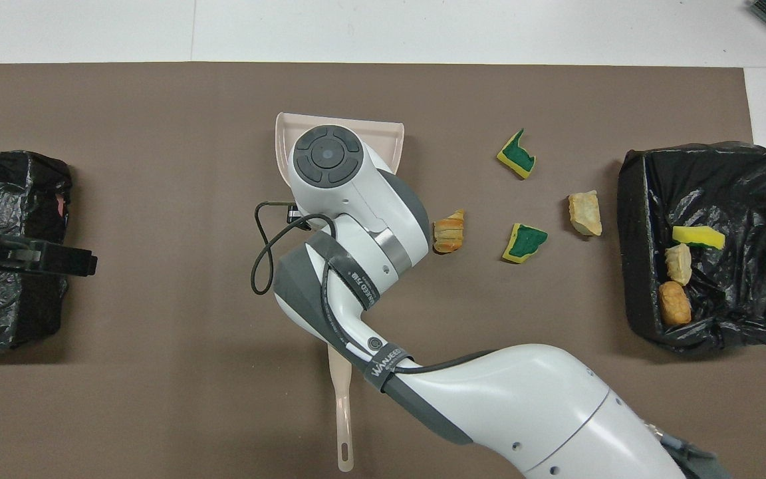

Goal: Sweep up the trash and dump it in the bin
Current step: 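Return the dustpan to the mat center with the right gripper and release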

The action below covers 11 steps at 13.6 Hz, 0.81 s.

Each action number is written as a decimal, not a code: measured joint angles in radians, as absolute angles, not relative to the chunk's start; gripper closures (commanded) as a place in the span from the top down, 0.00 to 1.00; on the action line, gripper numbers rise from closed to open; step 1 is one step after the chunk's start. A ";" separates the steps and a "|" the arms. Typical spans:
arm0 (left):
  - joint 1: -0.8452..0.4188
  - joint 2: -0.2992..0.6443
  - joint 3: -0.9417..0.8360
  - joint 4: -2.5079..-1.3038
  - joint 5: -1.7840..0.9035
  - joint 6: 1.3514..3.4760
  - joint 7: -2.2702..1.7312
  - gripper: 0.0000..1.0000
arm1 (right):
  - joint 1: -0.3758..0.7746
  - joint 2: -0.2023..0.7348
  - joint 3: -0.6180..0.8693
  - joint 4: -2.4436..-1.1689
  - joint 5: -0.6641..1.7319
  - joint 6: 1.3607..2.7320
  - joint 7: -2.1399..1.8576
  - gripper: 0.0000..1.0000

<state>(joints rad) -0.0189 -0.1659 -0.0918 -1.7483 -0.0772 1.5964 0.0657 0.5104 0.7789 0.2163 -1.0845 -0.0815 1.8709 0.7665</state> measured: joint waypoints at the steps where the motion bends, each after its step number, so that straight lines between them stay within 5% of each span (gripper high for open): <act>1: -0.017 -0.166 -0.091 -1.748 -0.077 1.596 0.066 1.00 | 0.511 0.784 0.217 -1.085 -0.081 1.871 0.766 0.28; 5: -0.012 -0.166 -0.091 -1.748 -0.077 1.597 0.066 1.00 | 0.511 0.786 0.217 -1.084 -0.078 1.870 0.766 0.44; 8: -0.010 -0.166 -0.092 -1.748 -0.077 1.597 0.066 1.00 | 0.511 0.783 0.218 -1.081 -0.078 1.870 0.767 0.72; 11: -0.010 -0.166 -0.092 -1.748 -0.077 1.597 0.066 1.00 | 0.511 0.754 0.218 -1.082 -0.078 1.868 0.775 0.77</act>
<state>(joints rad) -0.0098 -0.1659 -0.0923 -1.7483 -0.0772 1.5965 0.0657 0.5106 0.7537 0.2176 -1.0818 -0.0780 1.8685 0.7750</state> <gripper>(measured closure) 0.000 0.238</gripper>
